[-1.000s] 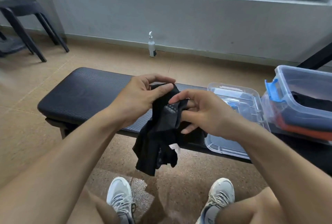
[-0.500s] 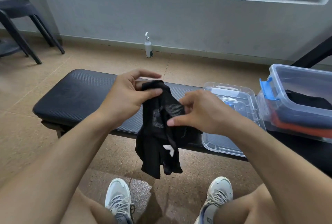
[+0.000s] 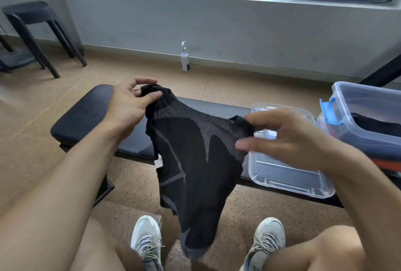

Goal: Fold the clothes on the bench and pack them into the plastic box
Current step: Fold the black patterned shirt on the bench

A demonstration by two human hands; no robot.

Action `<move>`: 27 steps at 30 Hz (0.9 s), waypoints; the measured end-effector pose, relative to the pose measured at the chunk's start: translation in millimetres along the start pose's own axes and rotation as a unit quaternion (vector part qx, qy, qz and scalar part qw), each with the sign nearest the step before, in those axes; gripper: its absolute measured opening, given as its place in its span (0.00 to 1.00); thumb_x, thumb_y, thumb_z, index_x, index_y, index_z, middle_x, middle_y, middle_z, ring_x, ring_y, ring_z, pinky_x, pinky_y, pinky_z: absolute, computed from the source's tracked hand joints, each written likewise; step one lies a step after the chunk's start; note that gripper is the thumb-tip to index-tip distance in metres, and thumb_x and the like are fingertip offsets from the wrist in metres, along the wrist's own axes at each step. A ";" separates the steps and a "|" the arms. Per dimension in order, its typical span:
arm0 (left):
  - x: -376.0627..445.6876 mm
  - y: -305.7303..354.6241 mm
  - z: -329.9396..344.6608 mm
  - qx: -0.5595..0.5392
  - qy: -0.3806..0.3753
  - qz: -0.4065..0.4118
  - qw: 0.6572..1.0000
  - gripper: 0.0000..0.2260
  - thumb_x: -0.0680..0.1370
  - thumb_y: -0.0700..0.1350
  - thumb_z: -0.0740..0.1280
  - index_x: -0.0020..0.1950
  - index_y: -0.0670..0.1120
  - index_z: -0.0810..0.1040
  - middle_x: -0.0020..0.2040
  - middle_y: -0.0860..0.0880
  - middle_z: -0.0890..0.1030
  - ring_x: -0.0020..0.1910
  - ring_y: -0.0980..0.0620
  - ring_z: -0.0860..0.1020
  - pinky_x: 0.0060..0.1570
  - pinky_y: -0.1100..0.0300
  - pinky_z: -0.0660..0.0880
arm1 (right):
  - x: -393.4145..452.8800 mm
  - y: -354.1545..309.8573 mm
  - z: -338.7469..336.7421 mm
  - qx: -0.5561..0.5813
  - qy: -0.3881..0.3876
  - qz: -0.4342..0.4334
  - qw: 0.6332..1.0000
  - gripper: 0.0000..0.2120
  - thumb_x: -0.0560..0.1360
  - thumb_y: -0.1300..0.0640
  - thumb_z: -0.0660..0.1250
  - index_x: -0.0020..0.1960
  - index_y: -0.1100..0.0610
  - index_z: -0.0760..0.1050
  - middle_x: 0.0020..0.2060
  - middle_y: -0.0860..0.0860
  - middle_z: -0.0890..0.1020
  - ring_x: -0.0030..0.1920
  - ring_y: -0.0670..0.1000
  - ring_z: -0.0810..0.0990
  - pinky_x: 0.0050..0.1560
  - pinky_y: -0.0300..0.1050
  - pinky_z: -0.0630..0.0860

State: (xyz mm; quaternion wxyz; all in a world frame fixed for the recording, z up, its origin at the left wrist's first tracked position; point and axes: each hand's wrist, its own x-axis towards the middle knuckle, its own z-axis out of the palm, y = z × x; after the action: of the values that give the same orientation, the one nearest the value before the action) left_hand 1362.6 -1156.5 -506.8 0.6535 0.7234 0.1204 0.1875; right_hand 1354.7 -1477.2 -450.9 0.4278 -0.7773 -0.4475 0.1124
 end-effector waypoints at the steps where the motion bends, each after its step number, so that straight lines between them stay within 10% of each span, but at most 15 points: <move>1: 1.6 -2.2 -2.6 -0.002 0.000 -0.002 1.000 0.13 0.76 0.32 0.72 0.59 0.42 0.80 0.43 0.49 0.87 0.41 0.58 0.85 0.43 0.67 0.79 | -0.4 4.1 -1.4 0.013 0.039 0.000 0.999 0.04 0.78 0.53 0.71 0.44 0.47 0.82 0.36 0.41 0.83 0.40 0.41 0.81 0.45 0.38 0.77; 4: 5.2 -7.4 -7.2 -0.021 -0.003 -0.009 1.000 0.11 0.76 0.31 0.71 0.53 0.45 0.81 0.39 0.53 0.88 0.40 0.59 0.85 0.43 0.68 0.80 | -0.6 18.1 -4.1 0.016 0.127 0.055 0.990 0.10 0.80 0.49 0.67 0.49 0.55 0.81 0.36 0.55 0.82 0.36 0.55 0.79 0.43 0.58 0.77; 10: 10.0 -14.2 -7.6 -0.013 0.021 -0.009 1.000 0.11 0.76 0.31 0.72 0.52 0.46 0.81 0.38 0.54 0.87 0.40 0.59 0.85 0.43 0.68 0.79 | 4.7 24.6 -2.9 -0.126 0.247 0.094 0.956 0.02 0.77 0.52 0.72 0.46 0.50 0.83 0.32 0.50 0.81 0.34 0.53 0.77 0.40 0.50 0.74; 18: 7.0 -16.4 -7.6 0.041 0.023 -0.029 0.998 0.09 0.73 0.36 0.77 0.46 0.47 0.81 0.43 0.49 0.85 0.39 0.61 0.84 0.43 0.68 0.80 | -1.0 32.0 -11.0 -0.307 0.232 0.138 0.913 0.13 0.75 0.37 0.66 0.43 0.46 0.75 0.30 0.43 0.78 0.36 0.52 0.76 0.44 0.52 0.76; 27: 7.5 -16.2 -12.4 -0.060 0.000 -0.072 0.996 0.07 0.76 0.33 0.73 0.47 0.44 0.80 0.44 0.46 0.84 0.40 0.54 0.85 0.43 0.64 0.81 | -6.0 31.4 -14.2 -0.268 0.098 0.103 0.953 0.16 0.67 0.32 0.71 0.36 0.42 0.74 0.34 0.45 0.78 0.40 0.47 0.76 0.44 0.43 0.70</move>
State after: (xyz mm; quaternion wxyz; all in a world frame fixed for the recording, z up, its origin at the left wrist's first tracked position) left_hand 1365.2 -1140.4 -521.1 0.7077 0.6721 0.1609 0.1470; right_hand 1378.0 -1497.3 -467.5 0.2317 -0.9123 -0.3346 -0.0450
